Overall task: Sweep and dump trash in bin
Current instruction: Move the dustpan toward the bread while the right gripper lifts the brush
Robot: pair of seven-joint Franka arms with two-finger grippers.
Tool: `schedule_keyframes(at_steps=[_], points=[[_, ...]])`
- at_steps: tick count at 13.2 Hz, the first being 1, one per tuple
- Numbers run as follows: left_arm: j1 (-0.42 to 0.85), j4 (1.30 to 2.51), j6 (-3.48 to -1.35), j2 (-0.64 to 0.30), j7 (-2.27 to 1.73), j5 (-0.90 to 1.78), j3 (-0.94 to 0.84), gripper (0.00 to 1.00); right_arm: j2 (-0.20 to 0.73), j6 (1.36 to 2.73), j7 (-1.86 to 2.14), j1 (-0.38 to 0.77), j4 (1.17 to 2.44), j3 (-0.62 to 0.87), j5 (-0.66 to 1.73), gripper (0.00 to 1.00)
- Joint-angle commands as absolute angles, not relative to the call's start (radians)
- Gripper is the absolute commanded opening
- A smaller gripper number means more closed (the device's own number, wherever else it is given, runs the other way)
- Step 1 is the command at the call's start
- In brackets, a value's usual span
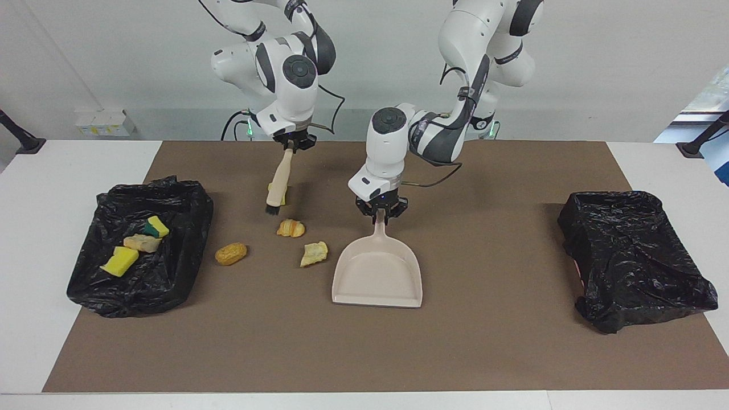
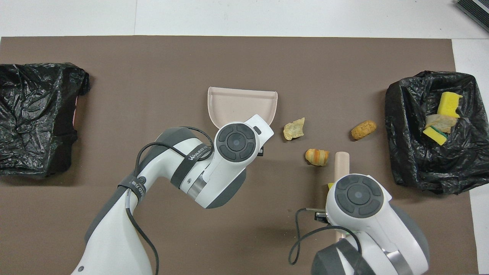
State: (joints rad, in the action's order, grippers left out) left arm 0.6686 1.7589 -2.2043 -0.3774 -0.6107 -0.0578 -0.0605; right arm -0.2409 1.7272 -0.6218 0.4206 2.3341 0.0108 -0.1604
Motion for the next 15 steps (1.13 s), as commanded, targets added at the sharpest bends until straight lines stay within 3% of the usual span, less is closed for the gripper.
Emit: schedule_keyframes(at_steps=[1, 6, 11, 15], points=[[0.675, 1.747, -2.201, -0.373, -0.591, -0.083, -0.049, 0.0, -0.213, 1.764, -0.504, 0.344, 2.319, 0.021, -0.283, 0.0], [0.615, 1.75, -2.022, -0.266, -0.187, -0.084, -0.04, 0.0, -0.091, 1.966, -0.391, 0.195, 2.304, 0.021, -0.472, 0.0], [0.579, 1.756, -1.931, -0.25, 0.261, -0.084, -0.041, 0.0, -0.019, 2.098, -0.347, 0.1, 2.307, 0.023, -0.587, 0.0], [0.589, 1.799, -1.936, -0.229, 0.409, -0.084, -0.041, 0.0, -0.008, 2.097, -0.296, 0.149, 2.322, 0.032, -0.582, 0.0]])
